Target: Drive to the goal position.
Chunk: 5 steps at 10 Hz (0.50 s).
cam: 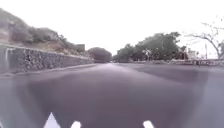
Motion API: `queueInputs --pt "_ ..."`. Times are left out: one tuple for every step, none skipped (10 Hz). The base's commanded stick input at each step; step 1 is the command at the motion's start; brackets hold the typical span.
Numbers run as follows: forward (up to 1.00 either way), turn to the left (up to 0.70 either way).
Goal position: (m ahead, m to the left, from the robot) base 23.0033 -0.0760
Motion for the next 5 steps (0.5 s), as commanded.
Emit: queueInputs --pt "0.7 0.0" --pt "0.7 0.0" --pt "0.7 0.0" --pt "0.7 0.0" --pt "0.7 0.0"
